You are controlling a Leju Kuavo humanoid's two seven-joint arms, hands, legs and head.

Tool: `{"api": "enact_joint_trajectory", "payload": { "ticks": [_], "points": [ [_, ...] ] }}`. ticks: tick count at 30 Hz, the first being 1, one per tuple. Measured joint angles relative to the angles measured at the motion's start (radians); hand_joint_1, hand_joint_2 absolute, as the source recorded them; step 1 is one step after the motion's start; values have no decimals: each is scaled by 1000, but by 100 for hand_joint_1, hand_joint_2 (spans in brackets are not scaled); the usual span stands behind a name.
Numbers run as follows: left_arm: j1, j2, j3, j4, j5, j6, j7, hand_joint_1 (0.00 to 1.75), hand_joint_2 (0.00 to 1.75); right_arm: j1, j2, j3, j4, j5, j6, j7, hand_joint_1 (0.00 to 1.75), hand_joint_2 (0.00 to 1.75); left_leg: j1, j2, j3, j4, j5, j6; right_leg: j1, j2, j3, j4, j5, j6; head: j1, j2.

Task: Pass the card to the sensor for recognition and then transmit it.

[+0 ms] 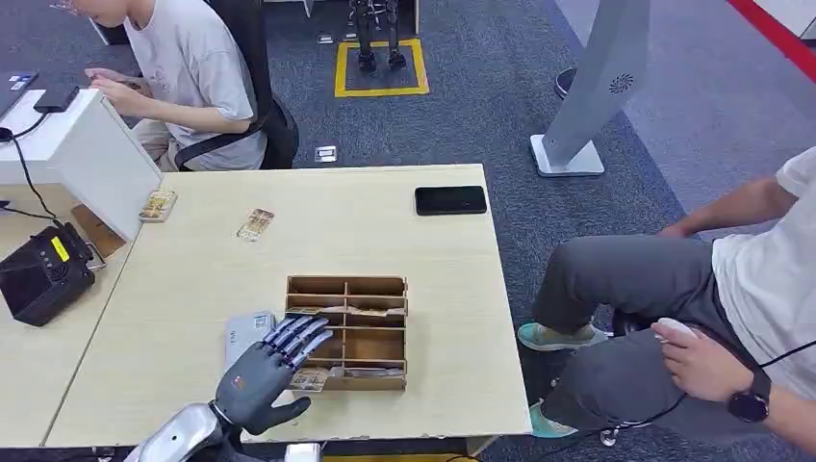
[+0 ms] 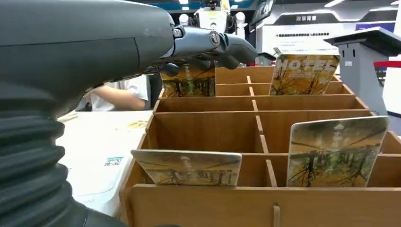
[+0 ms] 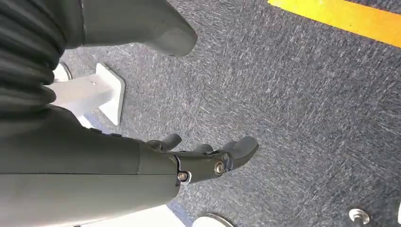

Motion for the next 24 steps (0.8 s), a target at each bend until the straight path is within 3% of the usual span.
{"api": "enact_joint_trajectory", "payload": {
  "ticks": [24],
  "points": [
    [0,0,0,19,-12,11,17,0,175,1,0,1,-1,-2,3,2,0,175,0,0,0,0,0,0,0,0,0,0,0,0,0,0]
  ]
}}
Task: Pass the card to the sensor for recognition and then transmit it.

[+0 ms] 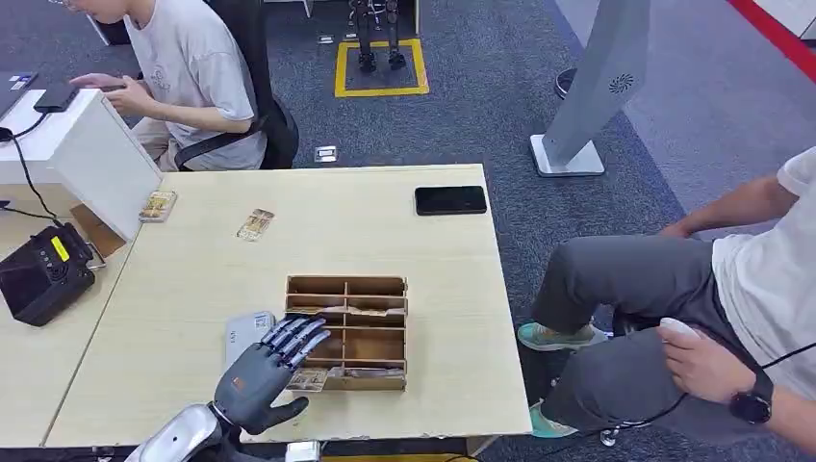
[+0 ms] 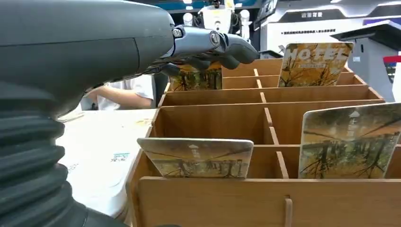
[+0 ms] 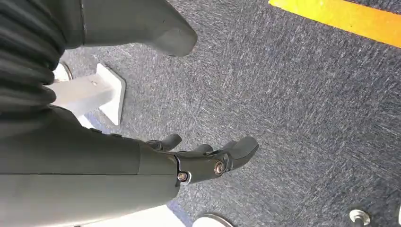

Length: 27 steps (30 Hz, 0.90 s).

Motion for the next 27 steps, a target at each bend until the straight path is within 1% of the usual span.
{"api": "enact_joint_trajectory", "payload": {
  "ticks": [1,2,3,18,27],
  "points": [
    [0,0,0,0,0,0,0,10,175,0,0,0,0,0,0,0,0,175,0,0,0,0,0,0,0,0,0,0,0,0,0,0],
    [0,0,0,0,3,0,0,143,175,0,0,0,0,0,0,1,0,175,0,0,0,0,0,0,0,0,0,0,0,0,0,0],
    [0,-1,0,0,6,0,0,175,175,0,0,0,0,0,0,2,0,175,0,0,0,0,0,0,0,0,0,0,0,0,0,0],
    [0,-2,0,0,17,6,-15,175,175,1,0,2,-1,0,-2,-1,0,175,0,0,0,0,0,0,0,0,0,0,0,0,0,0],
    [0,-6,0,0,19,12,-21,175,175,1,0,2,-1,1,-8,-15,0,175,0,0,0,0,0,0,0,0,0,0,0,0,0,0]
  ]
}}
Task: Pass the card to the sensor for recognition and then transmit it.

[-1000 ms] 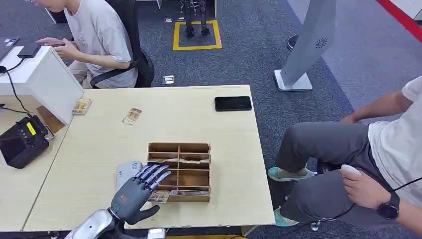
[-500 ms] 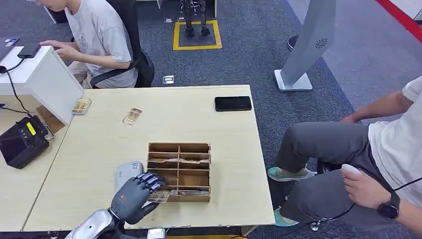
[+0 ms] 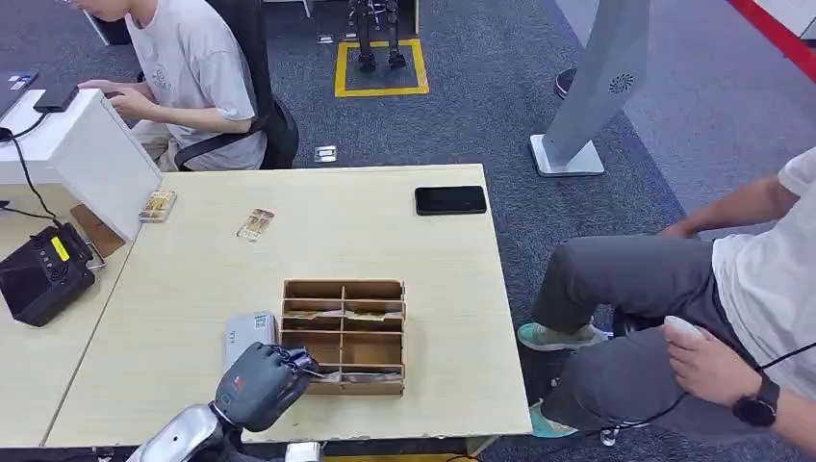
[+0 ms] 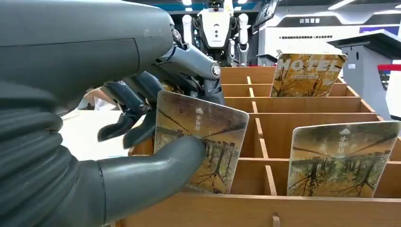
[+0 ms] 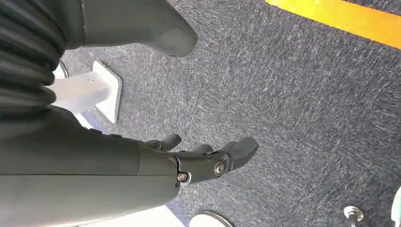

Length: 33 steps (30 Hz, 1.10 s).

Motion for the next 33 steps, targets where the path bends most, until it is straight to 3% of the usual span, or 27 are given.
{"api": "enact_joint_trajectory", "payload": {
  "ticks": [8,16,19,23,26,33],
  "points": [
    [0,-2,0,6,3,1,-1,175,175,0,0,0,0,0,0,-1,0,175,0,0,0,0,0,0,0,0,0,0,0,0,0,0],
    [-1,-2,36,-24,194,-45,-57,175,175,0,0,0,0,0,0,5,0,175,0,0,0,0,0,0,0,0,0,0,0,0,0,0],
    [-22,8,83,-137,399,-95,-128,175,175,0,0,0,1,0,-1,16,0,175,0,-1,0,1,1,0,0,0,-1,0,0,0,0,0],
    [-186,74,190,-296,550,-251,-127,175,175,-10,0,-1,12,1,-23,18,0,175,1,-3,-1,0,2,0,0,-2,0,0,2,0,0,0],
    [-265,97,285,-358,570,-332,-131,175,175,-15,0,-1,27,1,-32,18,0,175,1,-1,0,0,3,-1,0,-1,0,1,3,-2,0,0],
    [-290,108,344,-414,546,-333,-150,175,175,-19,0,-2,41,1,-34,18,0,175,0,-1,0,0,2,0,0,-1,0,1,2,-1,0,0]
  ]
}}
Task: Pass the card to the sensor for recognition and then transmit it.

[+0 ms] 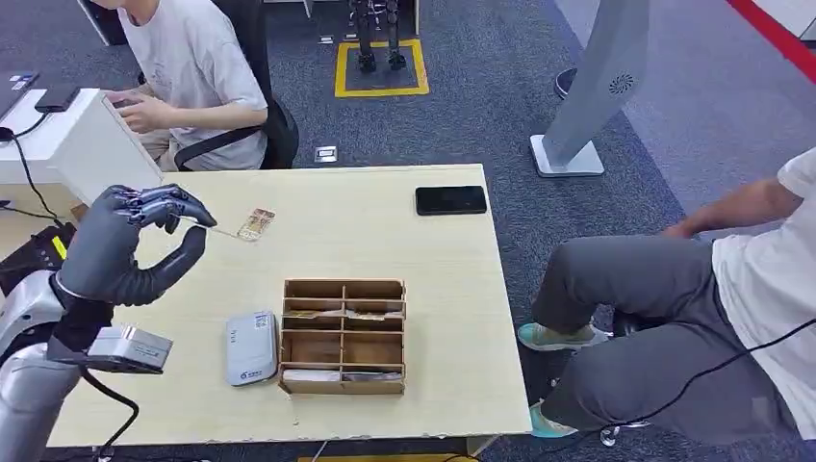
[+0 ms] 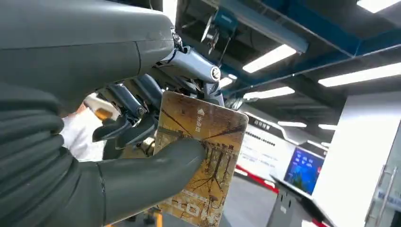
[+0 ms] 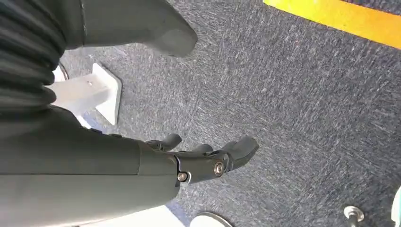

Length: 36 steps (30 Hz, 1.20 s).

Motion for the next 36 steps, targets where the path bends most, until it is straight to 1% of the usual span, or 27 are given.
{"api": "enact_joint_trajectory", "payload": {
  "ticks": [8,10,12,14,16,18,20,21,22,23,24,25,26,27,29,30,32,36],
  "points": [
    [-4,1,19,-15,-2,0,-1,175,175,-1,0,0,8,0,0,-1,0,175,0,0,0,0,0,0,0,0,0,0,0,0,0,0],
    [-7,3,23,-15,-6,12,0,175,175,-1,0,0,9,0,0,-3,0,175,0,0,0,0,0,0,0,0,0,0,0,0,0,0],
    [-39,25,23,-15,-1,23,29,175,175,-3,0,-4,9,0,-3,-10,0,175,1,0,0,0,0,0,0,0,0,0,0,0,0,0],
    [-121,72,35,-14,27,-3,70,175,175,-6,0,-13,9,0,-8,-16,0,175,1,0,0,0,0,0,1,0,0,0,0,0,0,0],
    [-194,102,58,-1,45,-29,98,175,175,-7,0,-17,10,0,-9,-16,0,175,1,0,0,0,0,0,1,0,0,0,0,-1,0,0],
    [-250,123,86,20,52,-39,117,175,175,-8,0,-23,11,0,-8,-13,0,175,1,0,0,0,0,0,1,1,-1,0,1,-1,0,0],
    [-283,134,102,43,17,-29,144,175,175,-10,0,-28,13,0,-8,-3,0,175,1,0,0,0,0,0,1,1,-1,0,1,-1,0,0],
    [-297,138,105,57,-22,-13,161,175,175,-10,0,-28,14,0,-8,-3,0,175,1,0,0,0,0,0,1,1,-1,0,0,-1,0,0],
    [-309,139,104,78,-106,-1,203,175,175,-10,0,-28,15,0,-15,-3,0,175,1,0,0,0,0,0,1,1,-2,0,0,-1,0,0],
    [-325,125,100,118,-215,3,273,175,175,-11,-2,-22,20,0,-30,-8,0,175,0,0,0,0,0,0,0,0,-4,-1,0,0,0,0],
    [-348,95,92,175,-303,28,316,175,175,-15,-7,-13,32,0,-56,-15,0,175,0,-2,0,0,1,0,0,-2,-3,-1,0,0,-1,0],
    [-369,53,76,270,-387,88,338,175,175,-23,-16,-2,56,0,-82,-19,0,175,0,-4,0,0,1,1,0,-4,-2,-1,0,0,0,0],
    [-380,18,57,362,-434,154,344,175,175,-34,-25,5,78,0,-101,-20,0,175,-1,-4,0,0,3,2,0,-5,0,-1,1,1,0,0],
    [-388,-10,34,431,-451,209,344,175,175,-43,-32,13,94,0,-113,-18,0,175,-1,-4,0,0,4,1,0,-4,0,-1,3,2,1,0],
    [-399,-53,-5,533,-474,264,365,175,175,-45,-41,27,108,0,-106,-5,0,175,-1,-3,-1,1,4,2,-1,-2,0,-1,4,2,1,0],
    [-408,-69,-18,572,-479,273,381,175,175,-41,-44,32,111,0,-97,0,0,175,-1,-3,-1,1,4,2,-1,-1,0,-1,5,3,2,0],
    [-422,-82,-32,626,-481,273,399,175,175,-27,-47,42,112,0,-82,5,0,175,-2,-2,-1,1,4,2,-2,0,-1,-1,5,3,2,0],
    [-434,-97,-52,692,-482,270,405,175,175,-16,-51,52,115,0,-74,5,0,175,-2,-1,-2,1,4,2,-2,0,-2,-1,4,3,2,0]
  ]
}}
